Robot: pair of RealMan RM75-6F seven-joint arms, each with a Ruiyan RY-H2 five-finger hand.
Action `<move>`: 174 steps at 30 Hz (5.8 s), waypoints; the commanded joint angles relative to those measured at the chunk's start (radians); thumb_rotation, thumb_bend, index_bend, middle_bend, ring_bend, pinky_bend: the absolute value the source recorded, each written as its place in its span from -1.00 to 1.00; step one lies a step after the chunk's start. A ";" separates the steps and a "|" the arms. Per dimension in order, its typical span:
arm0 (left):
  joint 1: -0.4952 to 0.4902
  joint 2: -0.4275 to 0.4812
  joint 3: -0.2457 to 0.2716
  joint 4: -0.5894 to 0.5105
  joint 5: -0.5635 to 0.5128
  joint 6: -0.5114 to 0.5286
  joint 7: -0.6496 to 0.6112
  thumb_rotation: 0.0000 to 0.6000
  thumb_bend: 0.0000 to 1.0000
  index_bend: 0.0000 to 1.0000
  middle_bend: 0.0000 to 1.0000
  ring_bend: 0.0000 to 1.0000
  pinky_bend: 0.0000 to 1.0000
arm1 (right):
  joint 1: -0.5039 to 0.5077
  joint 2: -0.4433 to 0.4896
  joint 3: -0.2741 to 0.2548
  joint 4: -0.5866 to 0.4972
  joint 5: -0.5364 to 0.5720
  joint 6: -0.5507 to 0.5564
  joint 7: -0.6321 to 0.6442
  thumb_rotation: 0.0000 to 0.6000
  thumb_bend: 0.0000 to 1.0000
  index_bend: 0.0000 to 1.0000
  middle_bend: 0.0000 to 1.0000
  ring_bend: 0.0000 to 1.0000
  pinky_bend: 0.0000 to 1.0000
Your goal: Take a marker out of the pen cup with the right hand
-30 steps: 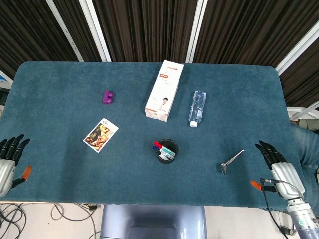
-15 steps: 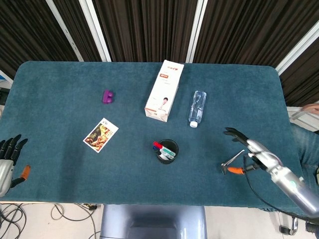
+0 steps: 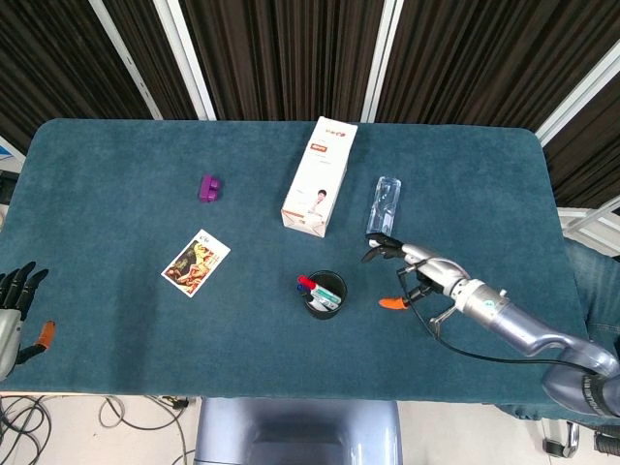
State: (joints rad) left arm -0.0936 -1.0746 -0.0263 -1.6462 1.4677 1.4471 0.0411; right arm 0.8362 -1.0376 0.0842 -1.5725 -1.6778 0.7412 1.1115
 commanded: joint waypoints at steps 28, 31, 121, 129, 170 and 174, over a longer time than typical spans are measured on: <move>0.000 0.013 -0.006 -0.027 -0.037 -0.026 -0.009 1.00 -0.16 -0.86 -1.00 -1.00 -0.96 | 0.089 -0.392 0.136 -0.142 0.665 0.044 -0.936 1.00 -0.19 -0.14 -1.00 -1.00 -0.65; 0.000 0.014 -0.005 -0.029 -0.038 -0.028 -0.007 1.00 -0.16 -0.85 -1.00 -1.00 -0.96 | 0.098 -0.402 0.147 -0.144 0.691 0.047 -0.956 1.00 -0.19 -0.12 -1.00 -1.00 -0.65; -0.001 0.029 -0.010 -0.061 -0.067 -0.046 0.003 1.00 -0.16 -0.83 -1.00 -1.00 -0.96 | -0.103 0.092 0.388 -0.232 0.739 -0.060 -0.680 1.00 -0.12 0.22 -1.00 -1.00 -0.65; -0.001 0.029 -0.013 -0.063 -0.071 -0.044 0.001 1.00 -0.16 -0.83 -1.00 -1.00 -0.96 | -0.100 0.058 0.324 -0.167 0.710 -0.123 -0.682 1.00 -0.12 0.22 -1.00 -1.00 -0.65; -0.002 0.036 -0.016 -0.065 -0.073 -0.047 -0.010 1.00 -0.16 -0.83 -1.00 -1.00 -0.96 | -0.080 -0.065 0.211 -0.129 0.665 0.012 -0.839 1.00 -0.39 -0.90 -1.00 -1.00 -0.65; -0.002 0.032 -0.017 -0.063 -0.070 -0.040 -0.005 1.00 -0.16 -0.83 -1.00 -1.00 -0.96 | -0.173 0.009 0.169 -0.180 0.588 0.142 -0.895 1.00 -0.42 -0.90 -1.00 -1.00 -0.65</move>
State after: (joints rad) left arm -0.0957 -1.0420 -0.0430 -1.7096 1.3974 1.4061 0.0359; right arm 0.7296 -1.0861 0.2818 -1.7137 -1.0329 0.7997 0.2556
